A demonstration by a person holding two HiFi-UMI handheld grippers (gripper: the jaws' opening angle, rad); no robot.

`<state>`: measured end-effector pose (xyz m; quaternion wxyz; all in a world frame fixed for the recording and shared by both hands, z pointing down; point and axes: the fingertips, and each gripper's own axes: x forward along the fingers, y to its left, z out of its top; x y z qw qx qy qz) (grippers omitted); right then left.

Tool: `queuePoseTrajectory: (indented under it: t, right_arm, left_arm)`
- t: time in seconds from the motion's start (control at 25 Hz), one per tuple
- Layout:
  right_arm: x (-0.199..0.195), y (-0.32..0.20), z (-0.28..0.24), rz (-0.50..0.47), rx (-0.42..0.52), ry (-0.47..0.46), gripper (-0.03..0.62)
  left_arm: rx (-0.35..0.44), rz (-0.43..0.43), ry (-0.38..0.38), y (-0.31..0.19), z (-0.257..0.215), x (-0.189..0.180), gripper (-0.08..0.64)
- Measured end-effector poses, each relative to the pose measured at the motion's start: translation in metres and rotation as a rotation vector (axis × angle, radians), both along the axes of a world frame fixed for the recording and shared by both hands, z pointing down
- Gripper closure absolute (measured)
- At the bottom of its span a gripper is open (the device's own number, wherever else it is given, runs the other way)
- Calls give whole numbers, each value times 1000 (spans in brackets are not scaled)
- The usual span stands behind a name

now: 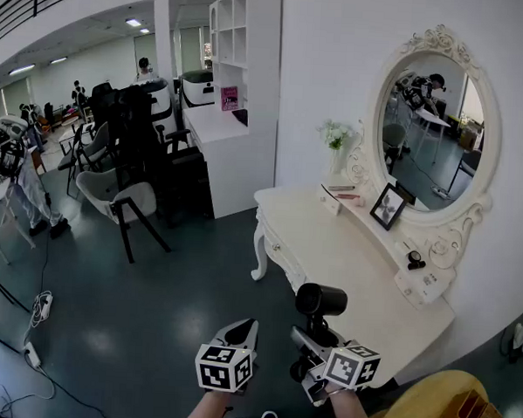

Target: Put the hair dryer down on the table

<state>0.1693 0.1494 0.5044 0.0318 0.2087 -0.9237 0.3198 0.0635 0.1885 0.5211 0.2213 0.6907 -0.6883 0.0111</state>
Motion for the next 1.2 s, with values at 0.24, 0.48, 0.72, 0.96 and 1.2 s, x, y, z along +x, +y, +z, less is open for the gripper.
queuePoseTrajectory:
  t: [0.24,0.48,0.72,0.96,1.2]
  right_arm:
    - [13,2,0,6,-6,1,339]
    - [21,2,-1,-3,-9,-12,339]
    - [23,2,-1,-6,-37,-33,338]
    - [24,-2,0,-6,-38,-23,339]
    - [16,-22,4,18,-59,-8,338]
  left_arm:
    - [0,4,-4,1,-2,11,561]
    - [9,-5,-8,1,-4,19,560]
    - [15,-16,-14,4,-8,20,560]
    - [7,-34,-15,4,-3,16,561]
    - [-15,-35,-9,-11,5,1,561]
